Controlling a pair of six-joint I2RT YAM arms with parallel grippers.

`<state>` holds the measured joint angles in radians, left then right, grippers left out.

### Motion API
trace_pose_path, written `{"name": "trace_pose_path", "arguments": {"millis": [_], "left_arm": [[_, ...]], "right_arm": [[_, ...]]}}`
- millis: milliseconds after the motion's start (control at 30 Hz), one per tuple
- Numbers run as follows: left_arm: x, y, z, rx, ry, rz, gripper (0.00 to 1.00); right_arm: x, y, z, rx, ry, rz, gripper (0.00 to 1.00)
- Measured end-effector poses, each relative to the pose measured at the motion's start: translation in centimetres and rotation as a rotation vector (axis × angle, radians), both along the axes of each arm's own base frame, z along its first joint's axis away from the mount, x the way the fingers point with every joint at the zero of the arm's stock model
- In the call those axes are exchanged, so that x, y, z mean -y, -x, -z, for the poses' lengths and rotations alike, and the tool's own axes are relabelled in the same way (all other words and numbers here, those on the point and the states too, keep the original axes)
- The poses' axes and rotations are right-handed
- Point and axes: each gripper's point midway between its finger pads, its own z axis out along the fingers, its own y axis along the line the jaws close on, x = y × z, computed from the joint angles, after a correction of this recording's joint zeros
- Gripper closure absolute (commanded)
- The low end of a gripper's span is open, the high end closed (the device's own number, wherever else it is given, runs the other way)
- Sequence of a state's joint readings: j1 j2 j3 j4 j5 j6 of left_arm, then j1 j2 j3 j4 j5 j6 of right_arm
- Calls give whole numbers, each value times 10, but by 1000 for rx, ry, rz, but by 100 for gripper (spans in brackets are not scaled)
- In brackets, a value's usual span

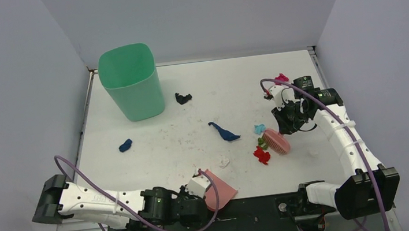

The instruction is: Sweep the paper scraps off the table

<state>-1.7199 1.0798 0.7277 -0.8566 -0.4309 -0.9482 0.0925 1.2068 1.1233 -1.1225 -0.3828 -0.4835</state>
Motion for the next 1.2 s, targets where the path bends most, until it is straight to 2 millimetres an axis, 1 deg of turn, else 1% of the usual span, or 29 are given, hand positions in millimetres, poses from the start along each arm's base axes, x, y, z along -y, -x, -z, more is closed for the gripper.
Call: {"name": "trace_pose_path", "arguments": {"millis": [167, 233, 300, 367, 400, 467, 533, 567, 633, 667, 767, 833, 900, 967, 1033, 1100, 1200], "left_arm": [[3, -3, 1, -16, 8, -11, 100], [3, -5, 1, -22, 8, -17, 100], [3, -6, 2, -26, 7, -23, 100], [2, -7, 2, -27, 3, -28, 100], [1, -7, 1, -27, 0, -29, 100], [1, -8, -1, -28, -4, -34, 100], [2, -7, -3, -32, -3, -35, 100], [3, -7, -4, -35, -5, -37, 100], [5, -8, -4, -37, -12, -43, 100], [6, -8, -4, -37, -18, -45, 100], [12, -10, -5, -34, -34, -59, 100], [17, -10, -7, -33, -41, -66, 100], [22, -11, -9, -34, -49, -74, 100], [24, -12, -8, -37, -53, -89, 100], [24, -14, -7, -43, -55, -106, 100], [24, -18, -8, -45, -51, -127, 100], [25, -25, -8, -46, -41, -155, 100]], "right_arm": [[-11, 8, -6, -23, -49, -41, 95], [-12, 9, -13, -18, -57, -50, 95], [-12, 2, -27, 17, -56, -54, 95], [-12, -14, -48, 78, -51, -52, 95], [-12, -27, -63, 121, -45, -47, 95], [-13, -52, -82, 186, -43, -37, 95], [-16, -78, -92, 230, -46, -21, 95], [-18, -91, -94, 247, -45, -11, 95], [-24, -114, -91, 262, -27, -1, 95], [-33, -126, -88, 268, -14, -8, 95], [-70, -152, -72, 300, 32, -59, 95], [-97, -157, -60, 312, 74, -112, 95], [-130, -156, -45, 322, 123, -180, 95], [-158, -147, -32, 312, 144, -248, 95], [-178, -136, -19, 289, 158, -307, 95], [-183, -125, -10, 265, 166, -339, 95], [-184, -107, 0, 219, 160, -377, 95]]}}
